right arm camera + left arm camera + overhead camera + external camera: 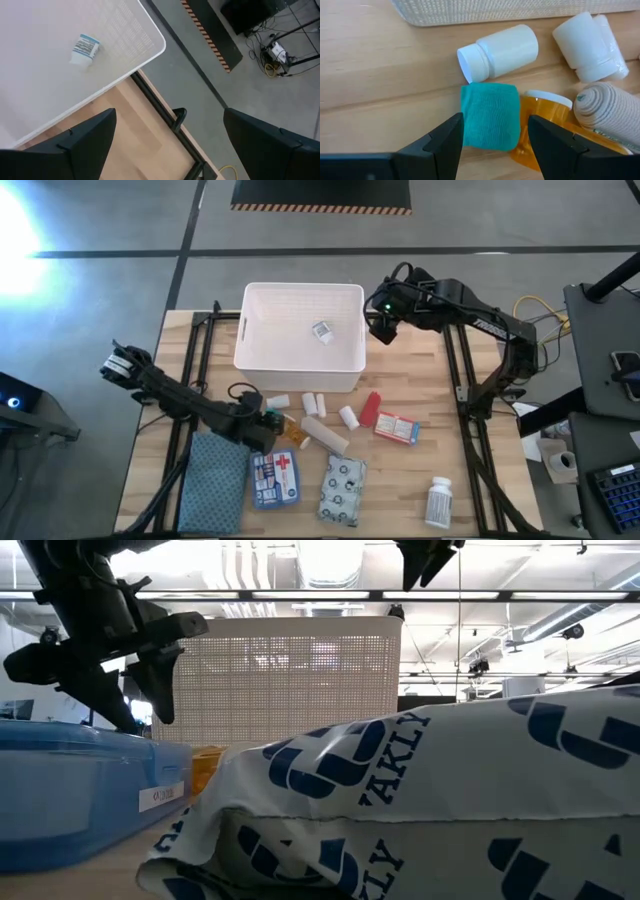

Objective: Pick & place medical supplies in basket/bin
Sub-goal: Put the green bandage into the white bin

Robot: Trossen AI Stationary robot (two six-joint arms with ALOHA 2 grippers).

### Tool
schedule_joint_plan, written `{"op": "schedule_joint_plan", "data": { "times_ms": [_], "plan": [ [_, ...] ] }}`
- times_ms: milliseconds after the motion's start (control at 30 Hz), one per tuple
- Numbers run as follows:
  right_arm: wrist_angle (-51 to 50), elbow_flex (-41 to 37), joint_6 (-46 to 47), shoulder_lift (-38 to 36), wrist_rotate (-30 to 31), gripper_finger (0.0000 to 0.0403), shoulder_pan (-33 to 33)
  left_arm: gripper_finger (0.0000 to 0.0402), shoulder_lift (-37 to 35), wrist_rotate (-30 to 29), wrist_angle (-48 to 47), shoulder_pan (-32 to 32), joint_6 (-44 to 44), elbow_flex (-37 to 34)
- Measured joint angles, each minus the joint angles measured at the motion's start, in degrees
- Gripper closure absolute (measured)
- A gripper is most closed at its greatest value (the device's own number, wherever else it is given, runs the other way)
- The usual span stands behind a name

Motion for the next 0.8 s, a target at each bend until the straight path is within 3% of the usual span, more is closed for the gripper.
{"op": "schedule_joint_plan", "data": {
  "times_ms": [233, 800],
  "plan": [
    [1.2, 0.0, 0.0, 0.0, 0.0, 0.0044, 0.0, 0.0200, 0.0, 0.7, 0.2, 0.9, 7.9, -0.1],
    [1.4, 0.0, 0.1, 0.1, -0.1, 0.0044, 0.1, 0.0200, 6.1, 0.4, 1.3, 1.3, 6.0, 3.8]
  ]
}}
